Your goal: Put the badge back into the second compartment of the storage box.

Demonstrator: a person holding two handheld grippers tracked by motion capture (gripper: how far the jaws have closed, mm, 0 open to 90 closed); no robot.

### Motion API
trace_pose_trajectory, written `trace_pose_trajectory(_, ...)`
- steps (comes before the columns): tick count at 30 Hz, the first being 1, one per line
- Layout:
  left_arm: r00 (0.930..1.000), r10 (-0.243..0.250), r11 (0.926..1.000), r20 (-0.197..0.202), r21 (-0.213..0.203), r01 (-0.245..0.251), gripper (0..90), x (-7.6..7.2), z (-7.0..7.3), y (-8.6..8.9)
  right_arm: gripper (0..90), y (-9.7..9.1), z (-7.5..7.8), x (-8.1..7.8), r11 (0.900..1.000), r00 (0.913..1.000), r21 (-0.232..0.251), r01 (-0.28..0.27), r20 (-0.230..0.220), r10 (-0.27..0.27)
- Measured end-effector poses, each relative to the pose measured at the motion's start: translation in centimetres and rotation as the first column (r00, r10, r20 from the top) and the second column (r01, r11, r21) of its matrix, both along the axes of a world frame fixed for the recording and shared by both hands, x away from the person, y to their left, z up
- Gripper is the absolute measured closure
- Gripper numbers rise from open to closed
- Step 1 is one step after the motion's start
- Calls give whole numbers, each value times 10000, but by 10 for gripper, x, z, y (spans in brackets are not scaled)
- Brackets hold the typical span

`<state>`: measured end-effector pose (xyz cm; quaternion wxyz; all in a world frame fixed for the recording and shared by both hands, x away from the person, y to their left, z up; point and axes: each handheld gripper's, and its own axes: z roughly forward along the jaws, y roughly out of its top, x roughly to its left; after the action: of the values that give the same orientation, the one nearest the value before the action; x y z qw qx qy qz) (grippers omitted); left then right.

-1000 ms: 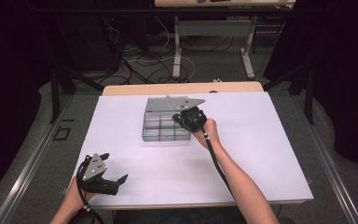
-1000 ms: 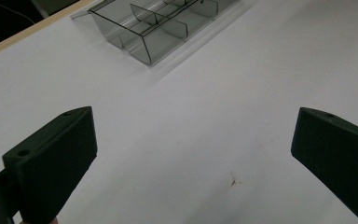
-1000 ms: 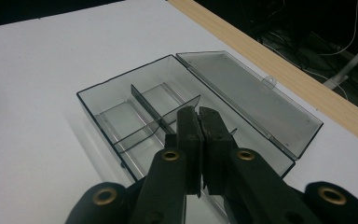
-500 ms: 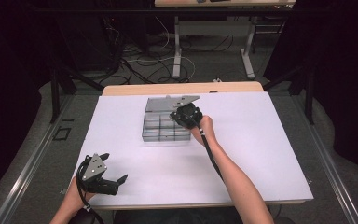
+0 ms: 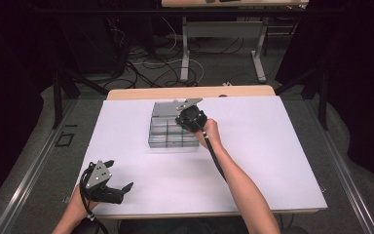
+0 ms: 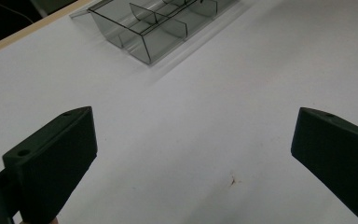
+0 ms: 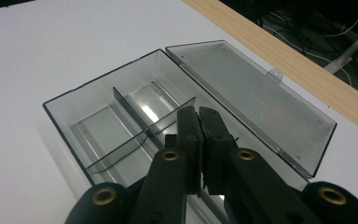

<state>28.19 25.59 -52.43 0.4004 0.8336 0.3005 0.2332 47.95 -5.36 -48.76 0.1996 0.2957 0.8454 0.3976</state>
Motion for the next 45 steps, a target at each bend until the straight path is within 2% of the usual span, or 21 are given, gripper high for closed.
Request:
trace_pose_trajectory(3,10000,-4,10000,6,-5,4,5,0,0,0,883,2,-2,3,10000,10000,-14,46,18,-46)
trace_pose_trajectory(5,10000,-2,10000,39,14,2,5,0,0,0,883,3,-2,3,9999,9998,-97,130,-168,-132)
trace_pose_trajectory(6,10000,1,10000,16,15,-1,5,0,0,0,883,4,-3,5,9999,9999,-99,110,-71,-111)
trace_pose_trajectory(8,10000,-7,10000,6,8,7,5,0,0,-1,883,6,-3,5,9997,9997,-227,121,-198,-125)
trace_pose_trajectory(14,10000,-9,10000,-10,-1,9,5,0,0,-1,883,12,-7,8,9995,9999,-287,110,-125,-114)
trace_pose_trajectory(17,10000,-4,10000,-19,-3,4,5,0,0,0,883,14,-7,8,9986,9997,-532,78,-215,-90)
trace_pose_trajectory(21,10000,-17,10000,-33,-2,17,5,0,0,-1,883,16,-9,10,9991,9999,-400,107,-120,-112)
trace_pose_trajectory(22,10000,-15,10000,-33,2,15,5,0,0,-1,883,16,-8,10,9984,9997,-552,80,-240,-93)
trace_pose_trajectory(25,10000,-12,10000,-24,-7,12,5,0,0,0,883,17,-9,12,9989,9998,-459,77,-164,-85)
trace_pose_trajectory(27,10000,-18,10000,-41,3,18,5,0,0,0,883,18,-9,12,9986,9995,-521,109,-281,-124)
trace_pose_trajectory(29,10000,-17,10000,-36,-3,17,5,0,0,-1,883,19,-10,14,9987,9999,-511,-1,-144,-6)
trace_pose_trajectory(31,10000,-17,10000,-39,-14,17,5,0,0,-1,883,20,-10,14,9988,9996,-477,118,-239,-129)
trace_pose_trajectory(32,10000,-14,10000,-16,-6,14,5,0,0,0,883,20,-10,14,9981,9994,-615,104,-330,-124)
trace_pose_trajectory(35,10000,-17,10000,-39,-10,17,5,0,0,0,883,22,-13,16,9983,9997,-577,82,-216,-95)
trace_pose_trajectory(37,10000,-22,10000,-45,-13,22,5,0,0,0,883,23,-14,17,9979,9990,-602,238,-357,-260)
trace_pose_trajectory(38,10000,-23,10000,-47,-12,23,5,0,0,0,883,22,-14,19,9974,9995,-727,26,-322,-50)
trace_pose_trajectory(40,10000,-23,10000,-48,-14,23,5,0,0,0,883,23,-16,20,9982,9997,-593,107,-232,-121)
trace_pose_trajectory(41,10000,-23,10000,-48,-11,23,5,0,0,0,883,23,-15,21,9972,9995,-752,-22,-307,-1)
trace_pose_trajectory(43,10000,-19,10000,-45,-26,19,5,0,0,0,882,24,-16,20,9971,9990,-718,257,-350,-282)
trace_pose_trajectory(44,10000,-21,10000,-45,-27,21,5,0,0,0,882,24,-16,20,9957,9986,-894,248,-451,-289)
trace_pose_trajectory(45,10000,-21,10000,-48,-23,21,5,0,0,0,882,24,-17,21,9961,9990,-848,252,-334,-281)
